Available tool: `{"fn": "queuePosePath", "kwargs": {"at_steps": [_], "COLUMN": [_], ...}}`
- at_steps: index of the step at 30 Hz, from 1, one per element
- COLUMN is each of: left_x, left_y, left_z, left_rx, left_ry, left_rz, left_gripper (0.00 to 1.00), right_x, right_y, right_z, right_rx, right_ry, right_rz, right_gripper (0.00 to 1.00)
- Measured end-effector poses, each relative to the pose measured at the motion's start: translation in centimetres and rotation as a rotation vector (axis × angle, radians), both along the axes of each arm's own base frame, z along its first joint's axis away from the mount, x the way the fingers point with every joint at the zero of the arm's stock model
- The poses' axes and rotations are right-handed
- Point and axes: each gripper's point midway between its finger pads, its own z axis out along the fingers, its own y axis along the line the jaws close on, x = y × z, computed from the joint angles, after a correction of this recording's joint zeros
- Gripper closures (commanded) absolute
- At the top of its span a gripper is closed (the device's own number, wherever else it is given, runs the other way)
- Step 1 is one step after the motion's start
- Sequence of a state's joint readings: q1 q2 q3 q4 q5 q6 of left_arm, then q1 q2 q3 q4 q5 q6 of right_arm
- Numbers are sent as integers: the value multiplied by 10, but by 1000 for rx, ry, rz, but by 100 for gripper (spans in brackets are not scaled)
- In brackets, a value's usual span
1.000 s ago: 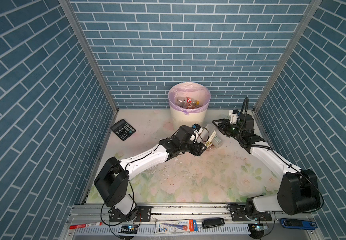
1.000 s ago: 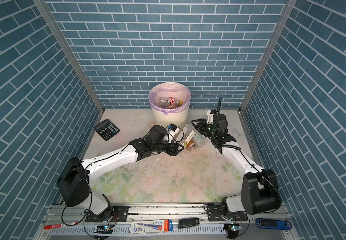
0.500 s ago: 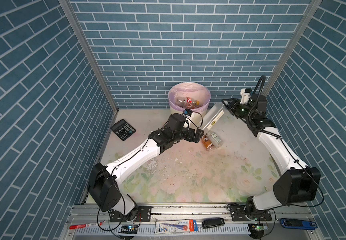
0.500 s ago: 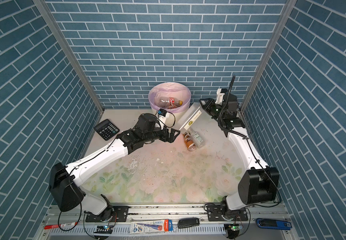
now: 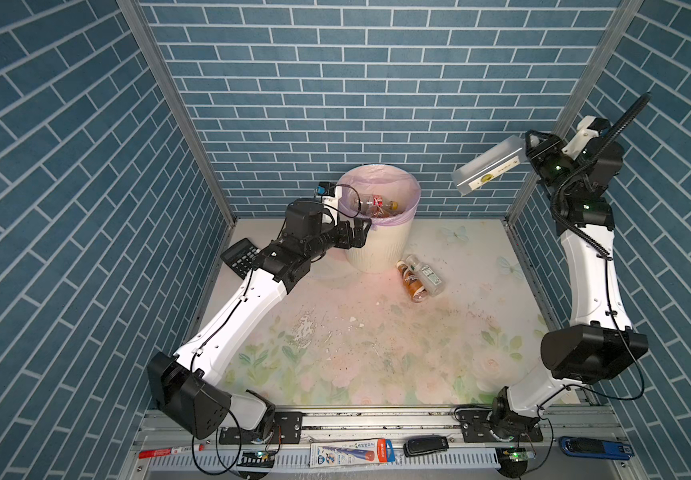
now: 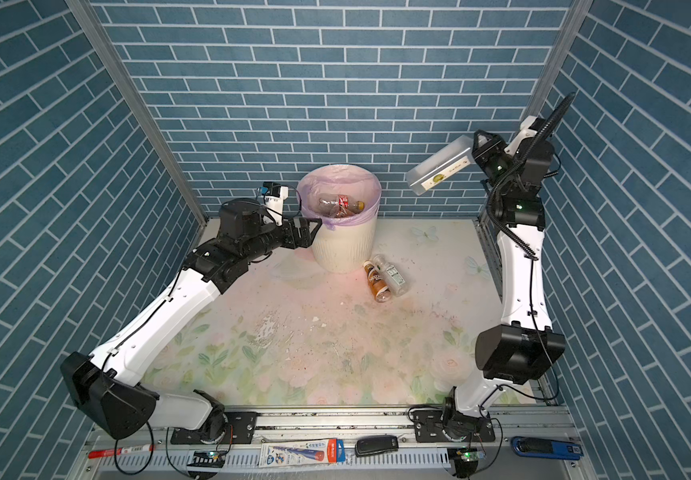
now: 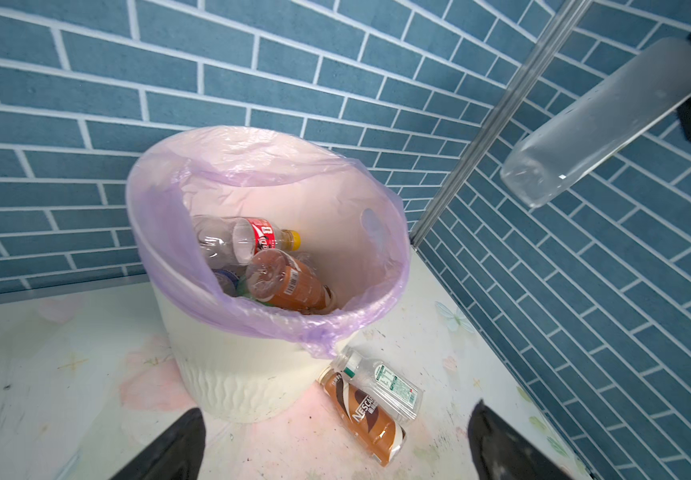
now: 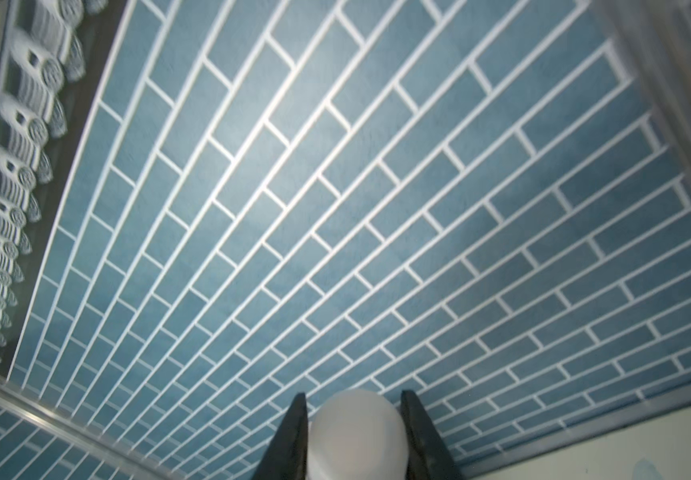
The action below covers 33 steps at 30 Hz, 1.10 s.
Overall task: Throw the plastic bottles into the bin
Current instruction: 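Open the right gripper over the bin to drop the frosted bottle, then lower both grippers toward the brown Nescafe bottle beside the bin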
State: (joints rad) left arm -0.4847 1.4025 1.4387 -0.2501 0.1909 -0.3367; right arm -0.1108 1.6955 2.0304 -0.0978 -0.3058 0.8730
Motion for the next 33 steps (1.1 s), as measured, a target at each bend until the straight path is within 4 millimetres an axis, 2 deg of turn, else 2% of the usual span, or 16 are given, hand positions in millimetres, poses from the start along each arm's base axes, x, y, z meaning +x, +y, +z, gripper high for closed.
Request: {"fn": "queuePosePath", "kwargs": {"at_steps": [2, 4, 6, 9, 10, 11, 12, 14, 16, 17, 19, 22, 24, 29, 31, 33], "left_x": [3, 4, 4, 5, 5, 6, 6, 6, 6, 6, 6, 6, 6, 6, 6, 5], "left_y": [4, 6, 7, 7, 8, 8, 9, 10, 10, 11, 11, 12, 12, 10, 9, 9], "left_z": [0, -2, -5, -11, -13, -15, -17, -21, -25, -28, -34, -39, -41, -38, -39, -41], "left_rx": [-9, -14, -17, -21, -23, -24, -25, -25, -23, -21, -18, -20, -26, -47, -53, -56], "left_ry": [4, 9, 17, 32, 36, 41, 45, 55, 64, 70, 82, 97, 102, 101, 104, 110], "left_rz": [7, 9, 7, 4, 5, 6, 5, 3, 3, 3, 4, 4, 5, -1, -1, -1], "left_gripper": [1, 1, 1, 1, 1, 1, 1, 1, 1, 1, 1, 1, 1, 1, 1, 1], "right_x": [6, 17, 31, 57, 65, 73, 80, 91, 92, 90, 88, 79, 70, 35, 22, 14], "right_y": [2, 15, 37, 94, 116, 142, 165, 209, 243, 254, 259, 245, 234, 206, 202, 198], "right_z": [14, 18, 12, -18, -32, -47, -60, -93, -123, -136, -148, -138, -120, -54, -37, -30], "right_rx": [11, 12, 13, 14, 12, 8, 4, -16, -39, -44, -61, -70, -73, -85, -93, -98], "right_ry": [-33, -47, -39, 22, 53, 85, 110, 177, 240, 278, 312, 309, 282, 150, 113, 95], "right_rz": [-1, 19, 58, 158, 197, 244, 285, 364, 430, 450, 464, 444, 428, 394, 390, 387], "right_gripper": [94, 94, 93, 85, 71, 53, 40, 22, 10, 3, 1, 1, 1, 1, 1, 1]}}
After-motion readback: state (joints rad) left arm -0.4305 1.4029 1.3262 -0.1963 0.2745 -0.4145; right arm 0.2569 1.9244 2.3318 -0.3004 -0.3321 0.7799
